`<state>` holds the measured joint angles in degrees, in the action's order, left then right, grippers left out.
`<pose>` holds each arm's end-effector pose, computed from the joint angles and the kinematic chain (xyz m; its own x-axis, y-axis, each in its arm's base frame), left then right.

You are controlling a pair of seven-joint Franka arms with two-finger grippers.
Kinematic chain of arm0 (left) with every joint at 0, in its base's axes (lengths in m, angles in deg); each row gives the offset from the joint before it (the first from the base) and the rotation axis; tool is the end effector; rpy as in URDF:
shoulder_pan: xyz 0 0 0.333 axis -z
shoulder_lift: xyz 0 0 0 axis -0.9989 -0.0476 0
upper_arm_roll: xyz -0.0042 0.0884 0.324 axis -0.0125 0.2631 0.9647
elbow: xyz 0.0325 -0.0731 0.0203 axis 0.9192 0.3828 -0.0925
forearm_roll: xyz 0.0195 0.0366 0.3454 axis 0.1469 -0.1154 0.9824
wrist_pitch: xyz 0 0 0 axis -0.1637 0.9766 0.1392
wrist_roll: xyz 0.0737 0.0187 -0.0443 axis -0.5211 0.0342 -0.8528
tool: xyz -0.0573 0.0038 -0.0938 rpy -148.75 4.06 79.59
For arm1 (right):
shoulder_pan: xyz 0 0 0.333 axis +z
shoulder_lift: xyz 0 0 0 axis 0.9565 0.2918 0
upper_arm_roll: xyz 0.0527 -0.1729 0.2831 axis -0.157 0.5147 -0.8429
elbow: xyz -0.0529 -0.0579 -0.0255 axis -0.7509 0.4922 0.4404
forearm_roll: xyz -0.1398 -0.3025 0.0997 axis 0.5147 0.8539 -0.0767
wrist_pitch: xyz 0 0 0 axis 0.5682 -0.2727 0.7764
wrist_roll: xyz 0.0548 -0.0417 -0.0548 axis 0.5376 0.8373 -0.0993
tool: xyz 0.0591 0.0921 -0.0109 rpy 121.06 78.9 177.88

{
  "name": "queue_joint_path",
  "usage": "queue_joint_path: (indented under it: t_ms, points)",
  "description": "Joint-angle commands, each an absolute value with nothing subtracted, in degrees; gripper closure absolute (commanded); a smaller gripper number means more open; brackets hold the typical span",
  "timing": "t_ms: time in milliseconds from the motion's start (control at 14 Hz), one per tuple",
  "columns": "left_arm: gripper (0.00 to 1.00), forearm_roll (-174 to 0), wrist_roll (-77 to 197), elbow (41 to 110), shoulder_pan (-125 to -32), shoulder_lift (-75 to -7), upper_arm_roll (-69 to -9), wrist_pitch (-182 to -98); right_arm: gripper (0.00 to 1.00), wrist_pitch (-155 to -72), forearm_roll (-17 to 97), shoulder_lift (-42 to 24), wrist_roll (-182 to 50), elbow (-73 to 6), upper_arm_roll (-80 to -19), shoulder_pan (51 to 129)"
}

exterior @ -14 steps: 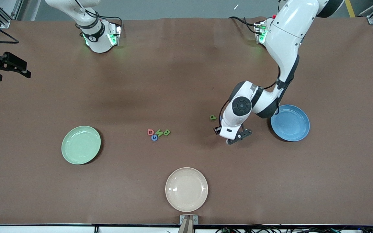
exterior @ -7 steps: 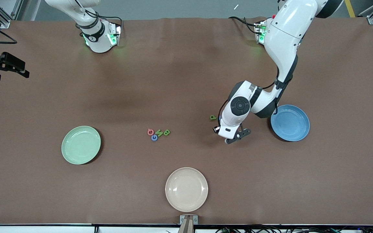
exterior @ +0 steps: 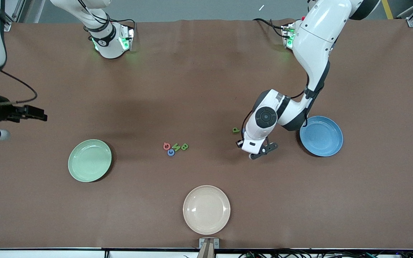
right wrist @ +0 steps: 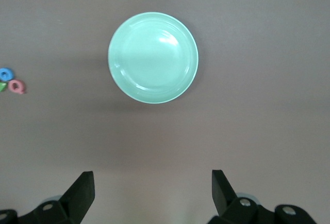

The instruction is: Sort upper and lower case letters into plates

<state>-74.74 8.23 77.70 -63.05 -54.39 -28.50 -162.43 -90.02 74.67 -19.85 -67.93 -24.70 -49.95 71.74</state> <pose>0.5474 -0.3319 0.2242 0.8999 0.4326 -0.0540 0.4339 -0.9009 0.0126 0.5666 -0.0524 0.5273 0.9849 0.0132 -0.1727 0.0049 -0.9988 -0.0485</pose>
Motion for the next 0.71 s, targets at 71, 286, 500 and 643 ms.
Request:
queue_joint_path:
  t_ms: [71,286,500,643]
  points:
    - [0.99,-72.75,10.92,81.2,-64.5,-49.13,-28.19,-159.92,0.0,-90.11,68.68,-19.63,-59.71,-24.25,-50.62,70.49]
    - [0.99,-72.75,21.02,87.35,-68.45,-42.8,-28.28,-159.56,0.0,-92.05,66.19,-19.55,-47.52,-24.34,-50.89,73.54]
    - [0.99,-72.67,30.86,94.2,-72.93,-36.91,-28.28,-159.55,0.0,-95.56,67.24,-18.67,-28.46,-24.95,-50.8,81.09]
    - [0.99,-72.66,39.45,98.42,-77.75,-33.57,-28.28,-159.55,0.0,-103.0,68.3,-16.04,-14.75,-27.94,-50.89,85.5]
